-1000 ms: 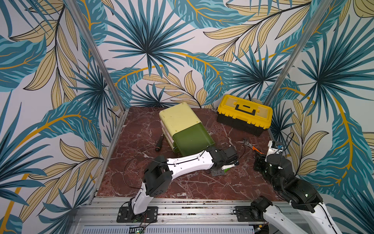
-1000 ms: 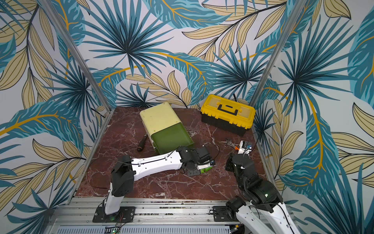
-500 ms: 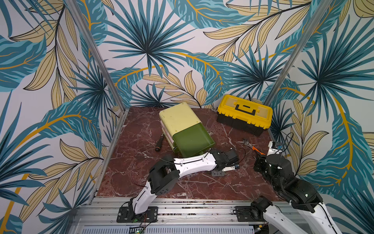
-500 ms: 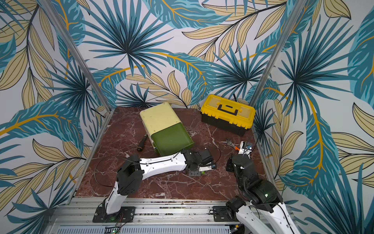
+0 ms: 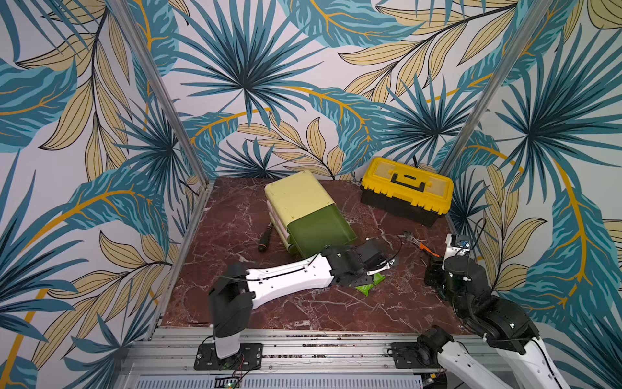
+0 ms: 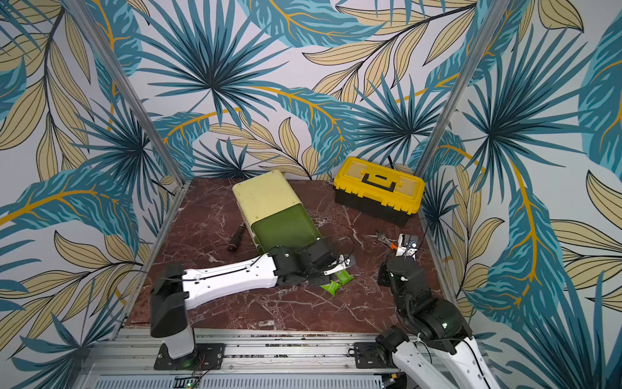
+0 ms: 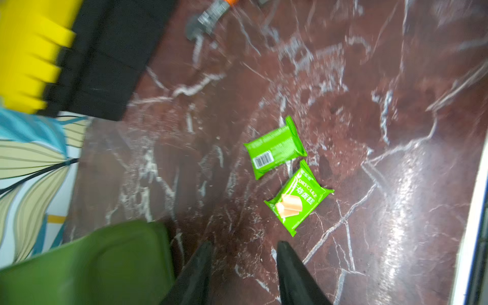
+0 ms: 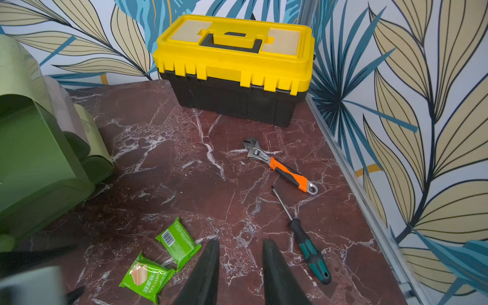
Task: Take the cookies out of the drawer
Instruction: Place the cookie at the center of the board, then adjust the cookie at the center of the board.
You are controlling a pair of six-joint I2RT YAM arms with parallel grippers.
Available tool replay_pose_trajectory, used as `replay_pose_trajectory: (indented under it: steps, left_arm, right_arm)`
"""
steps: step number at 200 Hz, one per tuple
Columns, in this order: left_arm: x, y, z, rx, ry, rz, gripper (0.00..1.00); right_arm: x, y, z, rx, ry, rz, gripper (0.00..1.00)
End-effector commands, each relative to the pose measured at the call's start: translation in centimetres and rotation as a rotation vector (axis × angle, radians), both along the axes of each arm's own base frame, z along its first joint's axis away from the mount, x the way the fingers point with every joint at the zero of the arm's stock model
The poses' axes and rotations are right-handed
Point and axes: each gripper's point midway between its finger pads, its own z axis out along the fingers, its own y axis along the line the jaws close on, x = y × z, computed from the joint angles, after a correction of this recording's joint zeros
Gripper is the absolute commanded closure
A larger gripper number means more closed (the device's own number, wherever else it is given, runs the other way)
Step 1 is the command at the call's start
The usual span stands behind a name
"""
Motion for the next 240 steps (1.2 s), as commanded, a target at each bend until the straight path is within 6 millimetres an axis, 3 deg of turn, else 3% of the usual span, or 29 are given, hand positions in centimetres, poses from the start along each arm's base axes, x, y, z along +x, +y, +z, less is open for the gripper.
replay_pose_trajectory:
  steps: [1,12,28,55,80,100,125,159,202,240]
  left_arm:
    - [1.2,0.5,12.3,-0.518,-0.163,0.128,0.52]
    - [1.4,2.4,15.3,-0.667,-0.206,0.195,0.48]
    - [2.5,5.6,17.9,-0.808,-0.23,0.315,0.46]
    - [4.7,11.5,20.1,-0.941,-0.267,0.529,0.43]
    - [6.2,17.4,20.5,-1.069,-0.259,0.736,0.41]
    - [7.3,22.0,19.4,-1.143,-0.216,0.899,0.4]
    - [7.5,26.2,18.0,-1.209,-0.179,1.037,0.4]
    - [7.3,28.3,16.6,-1.24,-0.152,1.114,0.4]
    - [7.7,28.6,15.4,-1.253,-0.113,1.154,0.4]
    - [7.9,28.7,14.8,-1.261,-0.093,1.17,0.4]
  right_arm:
    - [0.8,1.5,0.1,-0.098,0.03,0.129,0.64]
    - [1.3,3.2,-0.8,-0.12,0.072,0.23,0.6]
    - [1.6,6.2,-2.6,-0.116,0.156,0.398,0.55]
    - [1.7,10.6,-5.5,-0.044,0.286,0.611,0.47]
    - [3.1,12.7,-7.6,0.015,0.378,0.634,0.44]
    - [4.3,14.4,-9.9,0.151,0.441,0.575,0.44]
    - [5.3,14.5,-13.5,0.248,0.489,0.431,0.43]
    - [5.0,15.6,-16.5,0.253,0.533,0.424,0.44]
    - [3.0,19.1,-19.9,0.391,0.592,0.444,0.57]
    - [3.0,20.2,-20.9,0.493,0.547,0.4,0.66]
